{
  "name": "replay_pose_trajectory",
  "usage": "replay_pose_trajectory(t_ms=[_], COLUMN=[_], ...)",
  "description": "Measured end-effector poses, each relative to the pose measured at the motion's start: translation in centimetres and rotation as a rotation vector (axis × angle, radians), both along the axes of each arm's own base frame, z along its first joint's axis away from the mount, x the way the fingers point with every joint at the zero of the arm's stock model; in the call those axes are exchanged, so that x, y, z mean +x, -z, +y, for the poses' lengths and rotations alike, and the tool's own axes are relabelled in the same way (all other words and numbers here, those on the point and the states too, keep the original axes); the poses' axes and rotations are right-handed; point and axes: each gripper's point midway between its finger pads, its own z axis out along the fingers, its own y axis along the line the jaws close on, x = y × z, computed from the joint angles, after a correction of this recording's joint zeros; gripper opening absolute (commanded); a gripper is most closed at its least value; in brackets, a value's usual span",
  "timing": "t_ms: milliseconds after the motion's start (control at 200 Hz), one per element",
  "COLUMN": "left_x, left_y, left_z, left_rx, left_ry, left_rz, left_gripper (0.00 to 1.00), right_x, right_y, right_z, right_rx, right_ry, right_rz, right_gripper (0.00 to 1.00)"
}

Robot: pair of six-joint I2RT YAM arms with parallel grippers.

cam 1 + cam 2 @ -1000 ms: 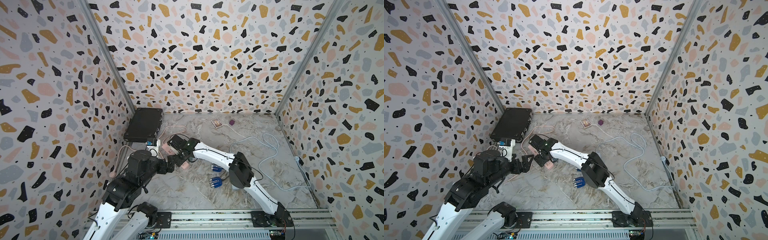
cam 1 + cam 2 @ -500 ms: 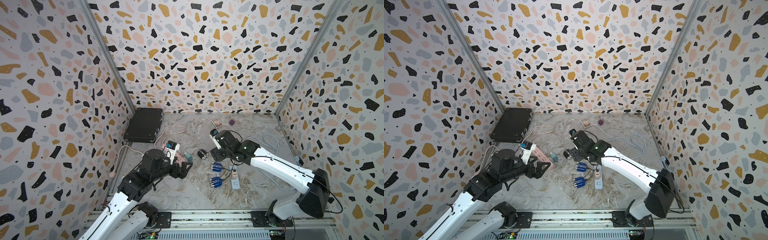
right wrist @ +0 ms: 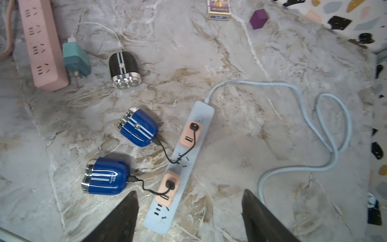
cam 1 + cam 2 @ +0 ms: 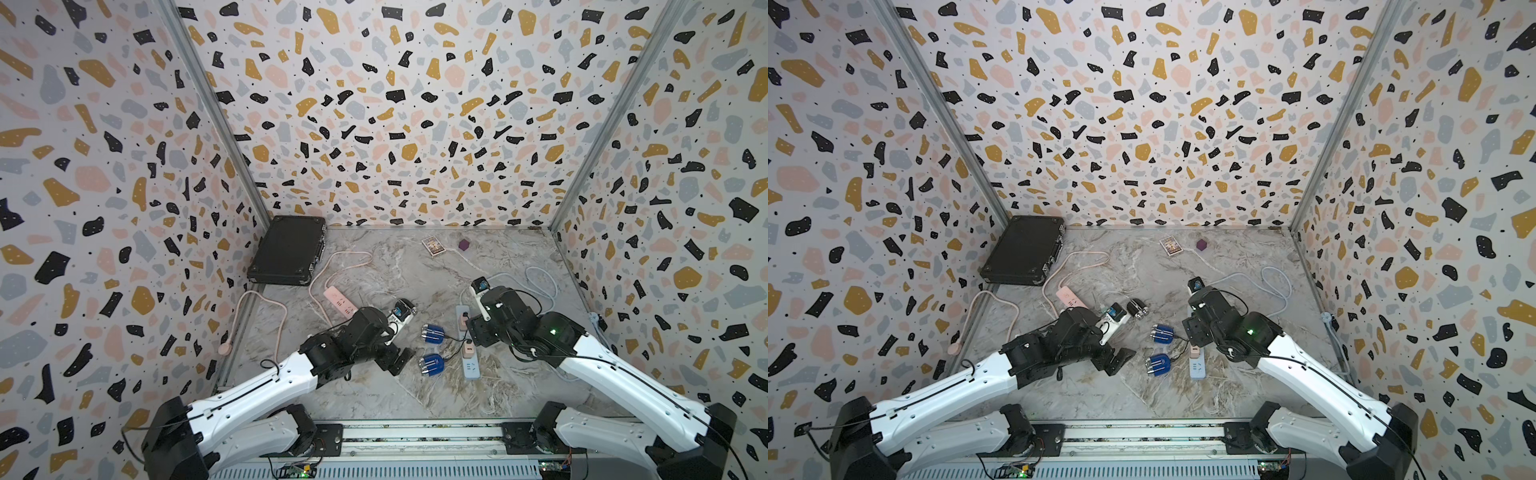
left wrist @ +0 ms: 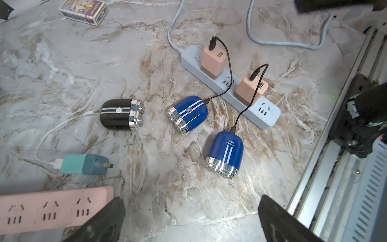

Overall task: Unplug the electric shaver
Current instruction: Pick up the electric shaver from the center of the board.

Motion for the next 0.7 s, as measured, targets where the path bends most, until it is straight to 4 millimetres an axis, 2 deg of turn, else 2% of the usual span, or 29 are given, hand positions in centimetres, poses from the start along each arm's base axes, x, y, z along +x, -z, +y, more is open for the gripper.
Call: replay_pose_trajectory(t_ms=[110,245,305,516,701], left_x=[0.0,0.1,-0.1,-0.3,-0.9], left_y=[1.7,4.1,4.4,3.8,6.0], left_z=[-1.4,-2.9,-3.2,-4.8,-6.6], left_rx=[0.079,0.157,0.164,0.108,0.116], left_ry=[0.039,0.077,0.091,0.134,0.18], left_rz=[-0.028,-0.032,-0.033,-0.045,-0.001], left_gripper=[1.0,1.0,1.0,1.0,1.0], right_x=[-0.3,-0.8,-0.9,-1.8,-2.1], right_y=[-1.2,-0.5,0.3,2.7,3.1], right_z=[-2.0,-3.3,-3.6,-3.9,-3.8], right_rx=[0.015,0.004,-0.008,-0.033,-0.012], right_ry=[0.045,0.074,0.078,0.076,0.082], right_rz=[-0.043,-0.035,-0.018,0.046,0.06], right_gripper=[0.81,0.81,0.81,0.81,0.81])
